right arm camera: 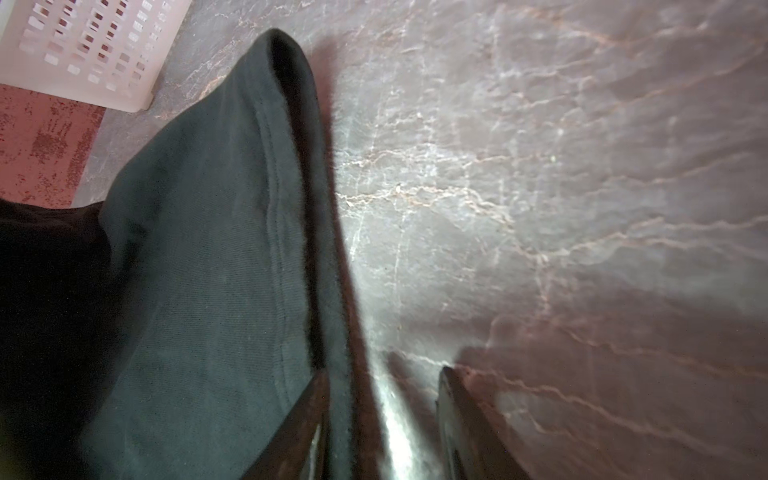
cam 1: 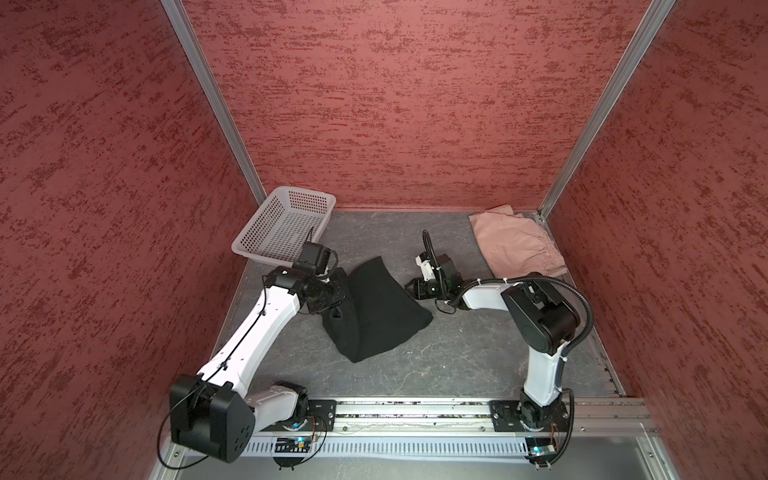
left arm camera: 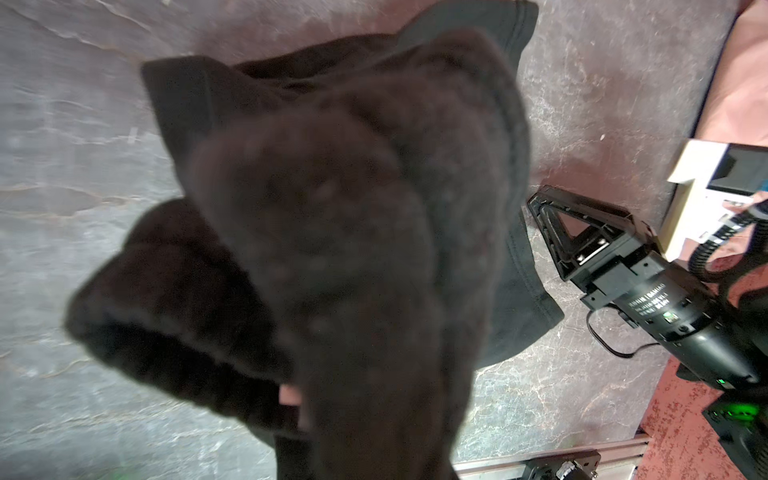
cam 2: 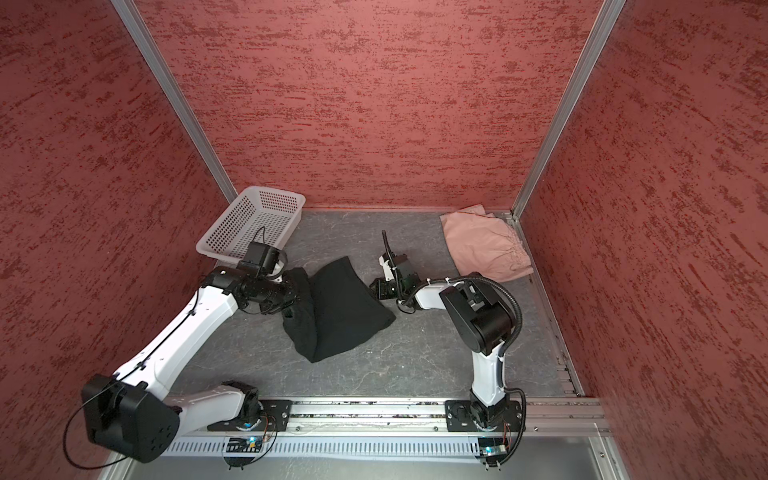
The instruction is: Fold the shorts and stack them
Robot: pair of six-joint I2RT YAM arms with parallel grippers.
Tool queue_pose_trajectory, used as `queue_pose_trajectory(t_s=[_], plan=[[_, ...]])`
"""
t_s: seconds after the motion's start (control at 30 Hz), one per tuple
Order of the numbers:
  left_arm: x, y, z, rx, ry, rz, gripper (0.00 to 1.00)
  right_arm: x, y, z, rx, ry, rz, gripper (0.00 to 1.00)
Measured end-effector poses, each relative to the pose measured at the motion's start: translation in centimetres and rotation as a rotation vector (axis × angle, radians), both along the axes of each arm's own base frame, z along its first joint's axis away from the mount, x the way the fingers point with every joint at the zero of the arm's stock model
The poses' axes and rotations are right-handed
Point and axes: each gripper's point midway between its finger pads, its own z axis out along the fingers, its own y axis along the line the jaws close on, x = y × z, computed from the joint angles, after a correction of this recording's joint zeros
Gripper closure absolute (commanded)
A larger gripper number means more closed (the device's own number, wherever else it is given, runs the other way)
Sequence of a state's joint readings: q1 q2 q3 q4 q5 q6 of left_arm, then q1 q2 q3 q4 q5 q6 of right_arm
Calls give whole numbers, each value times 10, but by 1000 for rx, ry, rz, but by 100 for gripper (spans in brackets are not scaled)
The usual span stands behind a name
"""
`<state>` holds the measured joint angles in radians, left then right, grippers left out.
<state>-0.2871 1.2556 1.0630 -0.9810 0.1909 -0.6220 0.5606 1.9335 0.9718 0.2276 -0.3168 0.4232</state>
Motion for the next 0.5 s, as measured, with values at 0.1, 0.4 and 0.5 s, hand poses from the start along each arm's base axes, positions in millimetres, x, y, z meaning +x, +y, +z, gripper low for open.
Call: queue_pose_trajectory(t_s=[0.1, 0.4, 0.5], plan=[[12, -18, -10, 6, 32, -21, 99, -2, 1, 0, 20, 7, 1, 56], [52, -82, -23, 6, 61, -120, 73, -3, 3, 1, 59, 20, -23, 56], [60, -99, -23, 1, 59, -150, 0, -3, 3, 1, 72, 25, -32, 55]])
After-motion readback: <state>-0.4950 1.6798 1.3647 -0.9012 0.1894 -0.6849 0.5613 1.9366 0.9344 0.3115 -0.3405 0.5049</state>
